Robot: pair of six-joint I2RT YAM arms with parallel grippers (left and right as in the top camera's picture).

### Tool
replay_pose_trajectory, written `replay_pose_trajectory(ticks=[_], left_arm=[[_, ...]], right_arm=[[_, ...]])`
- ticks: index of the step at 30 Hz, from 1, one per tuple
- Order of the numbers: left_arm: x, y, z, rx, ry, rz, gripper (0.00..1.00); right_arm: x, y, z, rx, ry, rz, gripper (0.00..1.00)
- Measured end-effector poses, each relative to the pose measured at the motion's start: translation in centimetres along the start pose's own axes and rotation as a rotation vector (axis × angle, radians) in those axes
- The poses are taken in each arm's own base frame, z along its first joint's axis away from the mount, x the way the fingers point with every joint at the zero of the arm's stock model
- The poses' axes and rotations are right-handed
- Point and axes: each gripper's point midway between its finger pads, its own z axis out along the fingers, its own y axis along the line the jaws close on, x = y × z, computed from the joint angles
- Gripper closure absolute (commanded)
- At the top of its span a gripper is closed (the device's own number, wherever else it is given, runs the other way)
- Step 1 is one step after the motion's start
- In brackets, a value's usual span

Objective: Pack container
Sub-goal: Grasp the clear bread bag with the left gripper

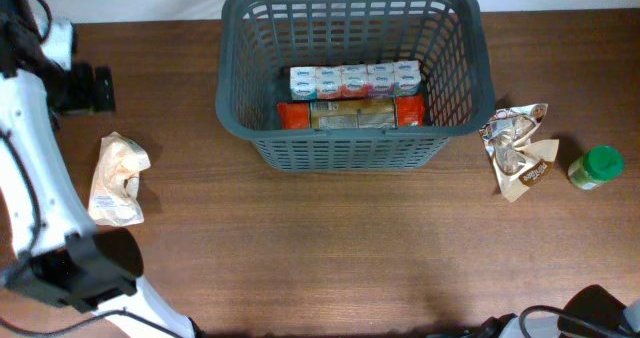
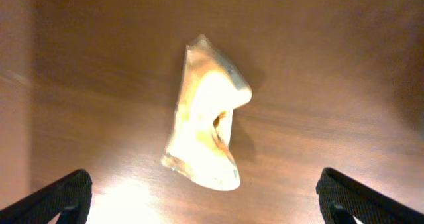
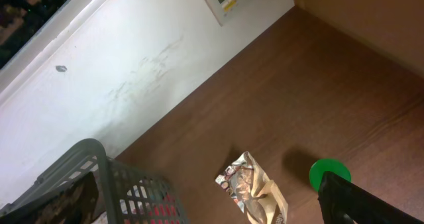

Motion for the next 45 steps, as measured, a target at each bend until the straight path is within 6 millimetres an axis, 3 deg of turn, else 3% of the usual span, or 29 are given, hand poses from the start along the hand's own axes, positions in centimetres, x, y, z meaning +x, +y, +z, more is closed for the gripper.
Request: replay_pose_trajectory(ticks=[4, 8, 20, 22, 23, 26, 27, 28, 37, 41, 45], left_arm=[[2.4, 0.2, 8.6, 0.077, 0.137, 0.027, 0.0], [3.4, 0.4, 14.2, 0.113, 0.172, 0.036, 0.0], [7.5, -0.8, 22.7, 0.185, 0.37, 0.078, 0.0], [7.7, -0.7, 23.3, 0.181, 0.381, 0.079, 0.08], [7.7, -0.7, 23.5, 0.179, 0.384, 0.081, 0.19], [8.0, -0.4, 23.5, 0.171, 0.395, 0.084, 0.82], [8.3, -0.3, 23.4, 0.176, 0.41, 0.08, 0.94], [8.6, -0.3, 23.3, 0.179, 0.42, 0.079, 0.98], [7.8, -0.1, 20.0, 0.212, 0.496, 0.034, 0.98], [5.0, 0.9, 16.3, 0.184, 0.437, -0.017, 0.98], [0.4, 2.1, 11.8, 0.154, 0.252, -0.063, 0.98]], right_arm=[[0.0, 0.0, 0.0, 0.0, 0.0, 0.0, 0.01], [0.0, 0.0, 0.0, 0.0, 0.0, 0.0, 0.01], [0.0, 0.0, 0.0, 0.0, 0.0, 0.0, 0.01], [0.0, 0.0, 0.0, 0.0, 0.0, 0.0, 0.01], [0.0, 0.0, 0.0, 0.0, 0.0, 0.0, 0.01], [0.0, 0.0, 0.0, 0.0, 0.0, 0.0, 0.01], [0.0, 0.0, 0.0, 0.0, 0.0, -0.001, 0.01], [0.0, 0.0, 0.0, 0.0, 0.0, 0.0, 0.01], [0.0, 0.0, 0.0, 0.0, 0.0, 0.0, 0.01], [0.0, 0.0, 0.0, 0.0, 0.0, 0.0, 0.01], [0.0, 0.0, 0.0, 0.0, 0.0, 0.0, 0.01]])
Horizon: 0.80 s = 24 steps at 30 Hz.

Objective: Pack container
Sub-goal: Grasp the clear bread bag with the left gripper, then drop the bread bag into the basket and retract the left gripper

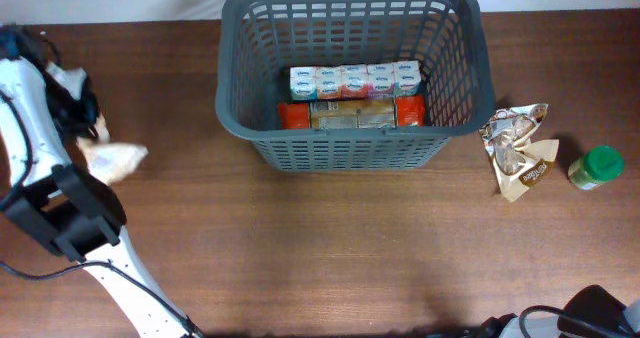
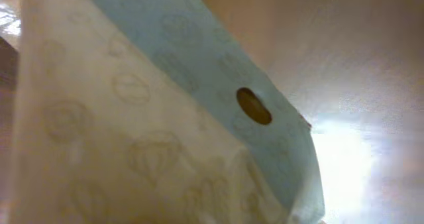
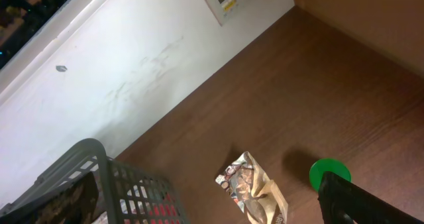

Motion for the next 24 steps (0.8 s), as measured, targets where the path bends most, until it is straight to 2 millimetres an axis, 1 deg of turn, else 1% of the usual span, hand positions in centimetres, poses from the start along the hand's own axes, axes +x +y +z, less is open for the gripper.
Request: replay_pose_trajectory(ticks=[1, 4, 7, 8, 10, 12, 13, 14, 15, 16, 18, 19, 20, 21, 22, 23, 24], left_arm=[[-1.1, -0.2, -1.7, 0.009, -0.074, -0.006, 0.98], [-3.6, -1.4, -6.2, 0.058, -0.26, 0.006, 0.98], [-5.1, -3.6, -12.0, 0.139, -0.466, 0.054, 0.98], [-5.6, -4.5, -14.8, 0.162, -0.56, 0.084, 0.98], [-6.0, -6.1, -19.3, 0.18, -0.709, 0.141, 0.98], [-5.4, -8.6, -24.2, 0.185, -0.855, 0.228, 0.98], [-4.4, -10.9, -27.4, 0.183, -0.943, 0.312, 0.98], [-3.5, -12.4, -29.2, 0.184, -0.992, 0.366, 0.98], [-2.2, -14.5, -31.4, 0.182, -1.05, 0.452, 0.98], [0.9, -18.8, -35.1, 0.187, -1.15, 0.625, 0.98], [4.7, -23.5, -37.7, 0.168, -1.239, 0.861, 0.98], [6.6, -26.2, -38.7, 0.166, -1.277, 0.988, 0.98], [8.3, -28.8, -39.2, 0.176, -1.306, 1.097, 0.98], [9.7, -31.2, -39.2, 0.191, -1.32, 1.191, 0.98], [10.5, -32.9, -39.2, 0.201, -1.326, 1.251, 0.98], [11.4, -35.1, -38.7, 0.212, -1.323, 1.322, 0.98], [11.7, -36.6, -38.3, 0.218, -1.316, 1.365, 0.98]], right_arm=[[0.0, 0.0, 0.0, 0.0, 0.0, 0.0, 0.01], [0.0, 0.0, 0.0, 0.0, 0.0, 0.0, 0.01], [0.0, 0.0, 0.0, 0.0, 0.0, 0.001, 0.01], [0.0, 0.0, 0.0, 0.0, 0.0, 0.001, 0.01], [0.0, 0.0, 0.0, 0.0, 0.0, 0.0, 0.01], [0.0, 0.0, 0.0, 0.0, 0.0, 0.0, 0.01], [0.0, 0.0, 0.0, 0.0, 0.0, 0.0, 0.01], [0.0, 0.0, 0.0, 0.0, 0.0, 0.0, 0.01], [0.0, 0.0, 0.0, 0.0, 0.0, 0.0, 0.01], [0.0, 0.0, 0.0, 0.0, 0.0, -0.001, 0.01], [0.0, 0.0, 0.0, 0.0, 0.0, 0.0, 0.01], [0.0, 0.0, 0.0, 0.0, 0.0, -0.001, 0.01], [0.0, 0.0, 0.0, 0.0, 0.0, 0.0, 0.01], [0.0, 0.0, 0.0, 0.0, 0.0, 0.0, 0.01], [0.0, 0.0, 0.0, 0.0, 0.0, 0.0, 0.01], [0.0, 0.0, 0.0, 0.0, 0.0, 0.0, 0.01], [0.0, 0.0, 0.0, 0.0, 0.0, 0.0, 0.01]])
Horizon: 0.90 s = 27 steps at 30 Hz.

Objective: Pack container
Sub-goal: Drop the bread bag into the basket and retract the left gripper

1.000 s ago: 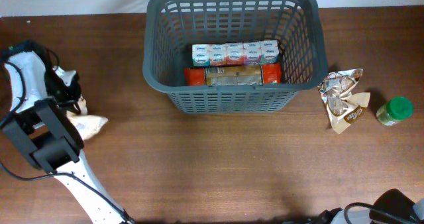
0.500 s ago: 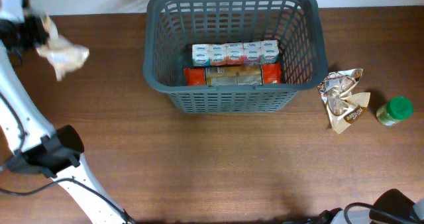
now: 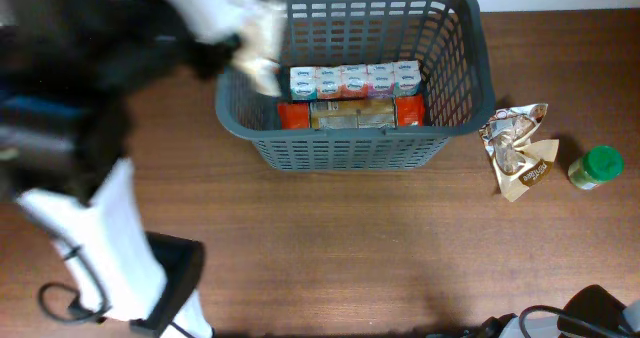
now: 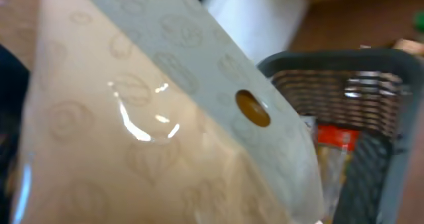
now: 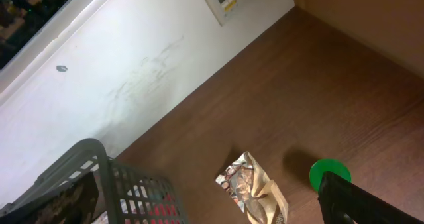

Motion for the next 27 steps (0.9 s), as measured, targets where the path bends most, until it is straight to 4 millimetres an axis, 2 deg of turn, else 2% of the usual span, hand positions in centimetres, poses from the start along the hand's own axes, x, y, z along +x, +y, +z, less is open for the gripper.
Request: replay_pose_trajectory(ticks=[2, 4, 9, 13, 16, 18, 19, 20, 21, 23, 25, 27], left_arm=[[-0.3, -2.4, 4.1, 0.074, 0.022, 0.052, 0.98], [1.0, -3.8, 7.9, 0.121, 0.08, 0.066, 0.98], [9.3, -9.4, 20.2, 0.273, 0.312, 0.062, 0.98], [15.7, -14.5, 26.2, 0.383, 0.452, 0.058, 0.98], [18.0, -17.9, 28.2, 0.45, 0.515, 0.064, 0.98], [17.7, -20.0, 28.2, 0.493, 0.535, 0.075, 0.98], [17.6, -21.0, 28.0, 0.515, 0.543, 0.081, 0.72], [17.4, -21.8, 27.8, 0.536, 0.553, 0.087, 0.01], [17.2, -22.9, 27.6, 0.553, 0.57, 0.094, 0.01], [17.2, -22.7, 27.6, 0.496, 0.617, 0.085, 0.01], [17.4, -20.0, 27.2, 0.332, 0.698, 0.034, 0.01], [16.3, -16.4, 26.1, 0.186, 0.698, -0.052, 0.01]], right_arm=[[0.0, 0.0, 0.0, 0.0, 0.0, 0.0, 0.01], [0.0, 0.0, 0.0, 0.0, 0.0, 0.0, 0.01], [0.0, 0.0, 0.0, 0.0, 0.0, 0.0, 0.01], [0.0, 0.0, 0.0, 0.0, 0.0, 0.0, 0.01], [0.0, 0.0, 0.0, 0.0, 0.0, 0.0, 0.01], [0.0, 0.0, 0.0, 0.0, 0.0, 0.0, 0.01], [0.0, 0.0, 0.0, 0.0, 0.0, 0.0, 0.01], [0.0, 0.0, 0.0, 0.0, 0.0, 0.001, 0.01], [0.0, 0.0, 0.0, 0.0, 0.0, 0.0, 0.01], [0.0, 0.0, 0.0, 0.0, 0.0, 0.0, 0.01], [0.0, 0.0, 0.0, 0.0, 0.0, 0.0, 0.01], [0.0, 0.0, 0.0, 0.0, 0.0, 0.0, 0.01]])
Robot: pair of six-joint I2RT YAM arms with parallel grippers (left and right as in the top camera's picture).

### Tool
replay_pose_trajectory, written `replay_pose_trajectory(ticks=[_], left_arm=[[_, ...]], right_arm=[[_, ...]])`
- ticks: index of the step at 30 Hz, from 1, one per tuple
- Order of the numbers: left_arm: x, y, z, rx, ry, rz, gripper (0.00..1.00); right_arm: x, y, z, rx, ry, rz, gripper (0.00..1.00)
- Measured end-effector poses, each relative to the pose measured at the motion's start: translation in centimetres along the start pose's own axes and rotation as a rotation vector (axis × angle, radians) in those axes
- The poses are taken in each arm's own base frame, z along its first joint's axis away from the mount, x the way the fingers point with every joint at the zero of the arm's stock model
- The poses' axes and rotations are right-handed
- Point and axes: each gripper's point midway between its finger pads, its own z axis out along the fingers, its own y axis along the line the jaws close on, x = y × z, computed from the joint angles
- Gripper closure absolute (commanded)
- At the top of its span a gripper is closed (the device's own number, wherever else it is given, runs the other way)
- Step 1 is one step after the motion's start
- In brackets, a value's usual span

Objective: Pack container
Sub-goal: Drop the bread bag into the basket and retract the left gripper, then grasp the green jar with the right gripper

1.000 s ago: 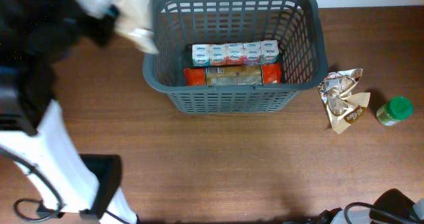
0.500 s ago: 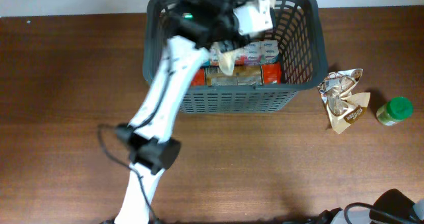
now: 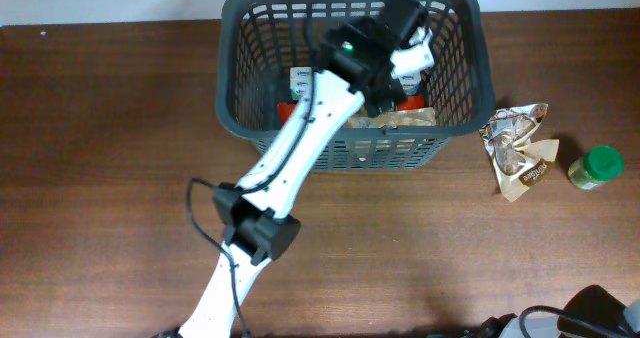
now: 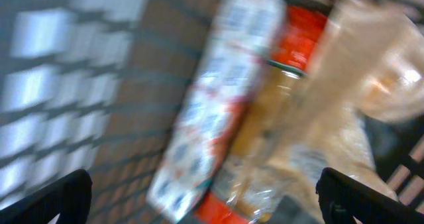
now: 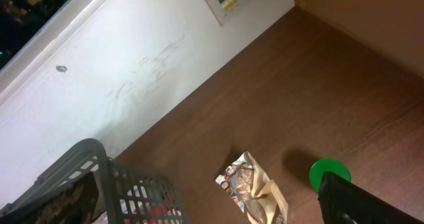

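Note:
A grey plastic basket (image 3: 455,98) stands at the back of the table. My left gripper (image 3: 405,46) hangs inside it, open (image 4: 205,207), with nothing between its fingers. Below it, in the blurred left wrist view, a pale clear bag (image 4: 361,98) lies on a red-ended package (image 4: 298,48), beside a row of white packs (image 4: 218,111). Right of the basket lie a crumpled snack bag (image 3: 516,150) (image 5: 253,192) and a green-lidded jar (image 3: 597,166) (image 5: 327,173). My right gripper (image 5: 205,209) is open high above them.
The left arm (image 3: 300,148) stretches from the table's front across the basket's near wall. A white wall (image 5: 132,71) runs behind the table. Dark parts of the right arm (image 3: 600,313) show at the front right corner.
My left gripper was shut on the pale bag over the basket's left rim. Now it is open inside the basket's right half, and the bag lies on the packages. The right arm has not moved.
First the pale bag lay on the table at the far left, with my left gripper open above it. Then the gripper held the bag there, then over the basket's left rim. Now the bag rests in the basket, released.

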Motion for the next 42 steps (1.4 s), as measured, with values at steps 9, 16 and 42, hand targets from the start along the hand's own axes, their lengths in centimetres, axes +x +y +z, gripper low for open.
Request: replay_pose_trajectory(ticks=[9, 16, 42], left_arm=[[25.0, 19.8, -31.2, -0.544, -0.183, -1.072, 0.01], [38.6, 18.1, -20.3, -0.309, 0.274, -1.41, 0.01], [41.0, 14.1, -15.4, -0.141, 0.462, -1.446, 0.01]], right_arm=[[0.0, 0.0, 0.0, 0.0, 0.0, 0.0, 0.01], [-0.9, -3.2, 1.6, 0.143, -0.021, 0.004, 0.01], [18.6, -21.1, 22.6, 0.641, 0.753, 0.044, 0.01]])
